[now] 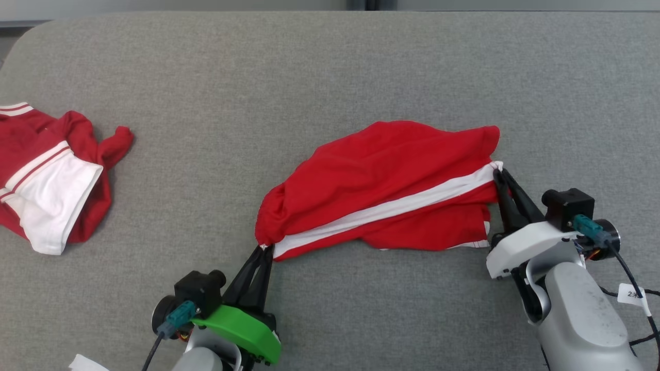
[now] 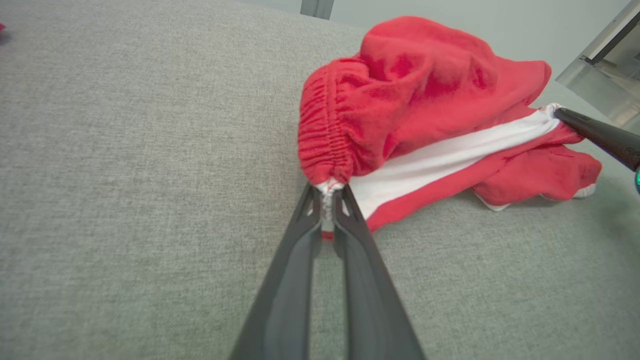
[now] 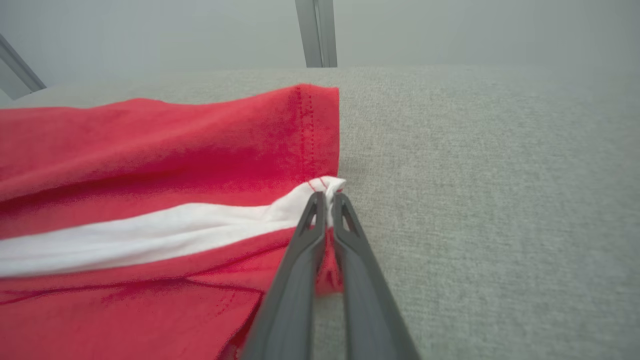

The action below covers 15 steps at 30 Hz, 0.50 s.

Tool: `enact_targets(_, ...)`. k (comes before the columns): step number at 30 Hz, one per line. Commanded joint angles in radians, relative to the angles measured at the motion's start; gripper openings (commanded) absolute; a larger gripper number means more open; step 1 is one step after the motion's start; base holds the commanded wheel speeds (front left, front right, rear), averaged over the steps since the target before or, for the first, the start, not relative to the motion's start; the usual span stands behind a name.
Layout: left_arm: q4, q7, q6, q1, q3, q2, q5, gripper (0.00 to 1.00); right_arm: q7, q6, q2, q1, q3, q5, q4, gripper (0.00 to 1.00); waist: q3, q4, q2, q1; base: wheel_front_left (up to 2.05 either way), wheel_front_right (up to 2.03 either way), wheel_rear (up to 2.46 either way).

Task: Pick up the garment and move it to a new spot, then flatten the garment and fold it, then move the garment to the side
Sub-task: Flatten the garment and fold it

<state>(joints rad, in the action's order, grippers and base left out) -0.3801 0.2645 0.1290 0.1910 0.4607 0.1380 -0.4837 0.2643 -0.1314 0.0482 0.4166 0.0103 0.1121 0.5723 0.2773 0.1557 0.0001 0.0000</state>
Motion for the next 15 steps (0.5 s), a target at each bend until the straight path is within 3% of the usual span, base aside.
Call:
enact_targets(1,0.009,0.0,0.002,0.01,-0.006,0.007,0.009,0.0,0.0,0.001,0.005,-0.018,0.006,0.013,-0.032,0.0,-0.02,-0.004,-0.0001,0.0,0.0,0.0,0.0)
enact_targets(8,0.112,0.0,0.002,0.039,0.008,0.05,0.018,0.0,0.0,0.001,0.005,-0.068,0.018,0.08,-0.239,0.0,-0.091,-0.024,-0.0001,0.0,0.0,0.0,0.0)
enact_targets(11,0.196,0.0,0.002,0.098,0.022,0.13,0.005,0.0,0.0,0.001,0.005,-0.083,0.024,0.121,-0.399,0.0,-0.138,-0.051,-0.0001,0.0,0.0,0.0,0.0)
enact_targets(15,0.261,0.0,0.002,0.194,0.066,0.217,-0.048,0.0,0.0,0.001,0.005,-0.055,0.023,0.113,-0.509,0.0,-0.155,-0.071,-0.0001,0.0,0.0,0.0,0.0)
